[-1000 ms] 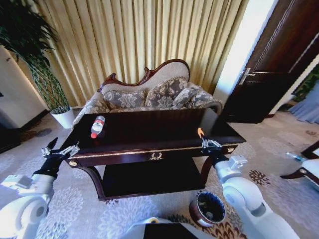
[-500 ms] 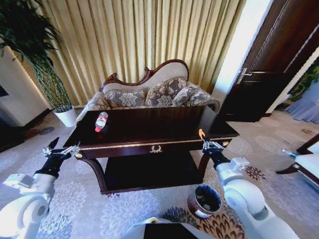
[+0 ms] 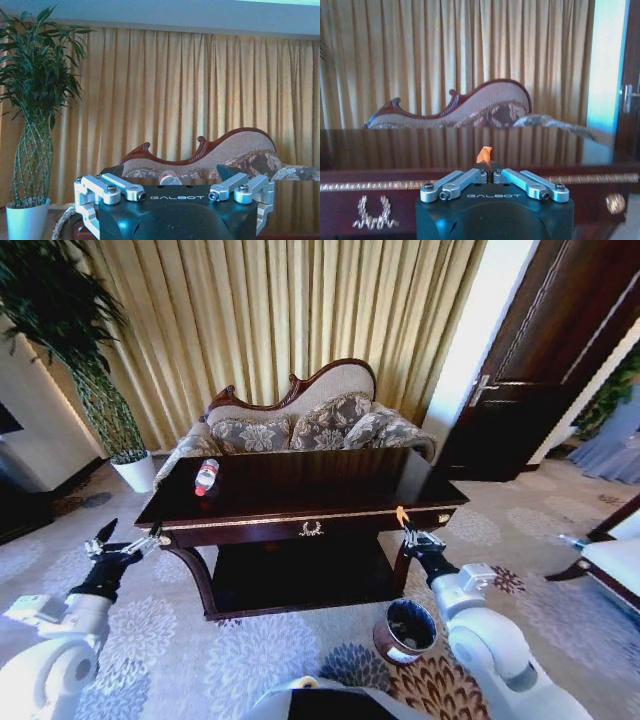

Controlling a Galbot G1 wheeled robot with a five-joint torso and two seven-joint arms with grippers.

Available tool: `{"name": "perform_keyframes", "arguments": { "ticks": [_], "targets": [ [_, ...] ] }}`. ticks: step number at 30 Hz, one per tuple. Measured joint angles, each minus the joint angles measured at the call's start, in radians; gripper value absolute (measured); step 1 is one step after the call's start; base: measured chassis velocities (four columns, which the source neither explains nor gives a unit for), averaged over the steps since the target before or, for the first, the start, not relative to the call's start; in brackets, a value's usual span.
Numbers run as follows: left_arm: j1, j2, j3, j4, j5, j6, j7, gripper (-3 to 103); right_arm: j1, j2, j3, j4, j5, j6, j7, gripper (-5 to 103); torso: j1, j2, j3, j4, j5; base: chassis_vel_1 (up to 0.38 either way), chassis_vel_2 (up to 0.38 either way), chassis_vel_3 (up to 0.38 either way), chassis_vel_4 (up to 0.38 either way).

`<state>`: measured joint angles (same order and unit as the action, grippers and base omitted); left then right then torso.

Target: Move to the front of the table and place the trash on the table into the trash bin.

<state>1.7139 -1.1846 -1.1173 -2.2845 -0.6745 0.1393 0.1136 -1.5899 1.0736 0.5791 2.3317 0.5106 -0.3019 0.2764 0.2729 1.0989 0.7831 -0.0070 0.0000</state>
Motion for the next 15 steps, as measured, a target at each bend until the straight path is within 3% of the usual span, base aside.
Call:
{"name": "perform_keyframes", "arguments": {
  "ticks": [6, 10, 15],
  "targets": [
    [0.0, -0.001, -0.006, 0.0, 0.001, 0.003, -0.001, 100, 0.008, 0.03, -0.034, -0.137, -0.059, -0.002, -0.004, 1, 0.0, 0.0, 0.0, 0.0, -0.0001, 0.017, -0.013, -0.019, 0.019],
    [-0.003, 0.003, -0.017, 0.003, -0.007, 0.004, -0.001, 100, 0.048, 0.061, -0.064, -0.328, -0.148, 0.005, -0.011, 1, 0.0, 0.0, 0.0, -0.0001, 0.0003, 0.0, 0.0, 0.0, 0.0],
    [0.0, 0.005, -0.027, 0.011, -0.014, 0.003, -0.001, 100, 0.122, 0.082, -0.105, -0.525, -0.192, 0.007, 0.014, 1, 0.0, 0.0, 0.0, 0.0, 0.0001, 0.0, 0.0, 0.0, 0.0]
  ]
}}
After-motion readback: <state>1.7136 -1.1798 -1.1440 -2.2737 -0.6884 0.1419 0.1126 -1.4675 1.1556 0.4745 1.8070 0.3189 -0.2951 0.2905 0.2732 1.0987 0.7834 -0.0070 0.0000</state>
